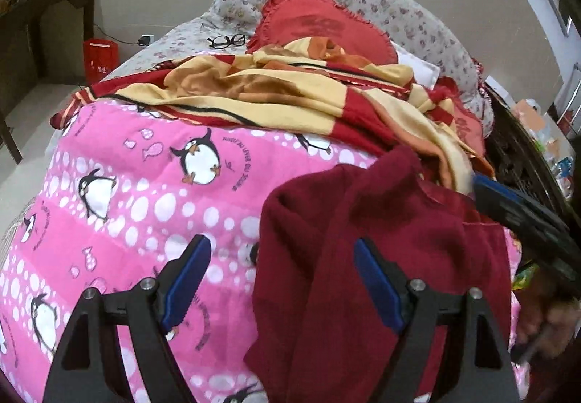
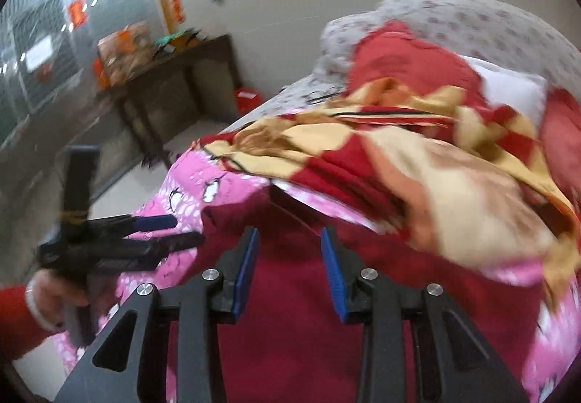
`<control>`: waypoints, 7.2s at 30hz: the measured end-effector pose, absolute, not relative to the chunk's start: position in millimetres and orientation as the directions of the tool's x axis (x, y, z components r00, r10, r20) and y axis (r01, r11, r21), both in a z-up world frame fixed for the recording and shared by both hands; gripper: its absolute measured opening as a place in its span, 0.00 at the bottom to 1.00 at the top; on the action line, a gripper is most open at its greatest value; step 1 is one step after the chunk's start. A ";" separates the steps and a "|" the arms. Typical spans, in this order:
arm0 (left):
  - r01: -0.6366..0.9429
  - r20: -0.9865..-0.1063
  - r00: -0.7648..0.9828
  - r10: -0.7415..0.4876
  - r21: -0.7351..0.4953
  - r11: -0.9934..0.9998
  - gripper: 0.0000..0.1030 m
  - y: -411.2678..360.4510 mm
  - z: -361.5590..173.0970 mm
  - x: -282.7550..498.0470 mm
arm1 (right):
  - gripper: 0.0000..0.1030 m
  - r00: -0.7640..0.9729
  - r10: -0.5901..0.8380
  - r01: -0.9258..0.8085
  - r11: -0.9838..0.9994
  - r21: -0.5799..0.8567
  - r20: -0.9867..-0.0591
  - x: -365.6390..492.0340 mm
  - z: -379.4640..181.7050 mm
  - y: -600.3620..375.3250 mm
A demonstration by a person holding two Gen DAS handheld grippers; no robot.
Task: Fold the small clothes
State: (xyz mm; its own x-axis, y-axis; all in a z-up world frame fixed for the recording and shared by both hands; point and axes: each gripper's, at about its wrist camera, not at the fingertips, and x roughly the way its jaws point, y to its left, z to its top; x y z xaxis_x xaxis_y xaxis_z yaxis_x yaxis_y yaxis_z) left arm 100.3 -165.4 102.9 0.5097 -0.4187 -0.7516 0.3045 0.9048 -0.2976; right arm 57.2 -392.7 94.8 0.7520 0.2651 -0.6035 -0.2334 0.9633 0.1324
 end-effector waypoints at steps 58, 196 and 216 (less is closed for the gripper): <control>0.339 -0.759 0.441 -0.478 -0.352 0.872 0.89 -138.2 74.0 43.7 | 0.50 0.690 0.076 0.240 0.914 0.327 -0.720 -124.8 25.7 -525.4; 0.397 -0.719 0.424 -0.550 -0.398 0.827 0.70 -176.0 57.3 4.7 | 0.35 0.594 0.232 -0.071 0.969 0.237 -0.771 94.5 49.2 -336.5; 0.751 -0.623 0.247 -0.742 -0.361 0.553 0.21 -352.1 136.5 -89.9 | 0.32 0.747 0.081 0.082 0.974 0.213 -0.660 -53.3 121.1 -494.0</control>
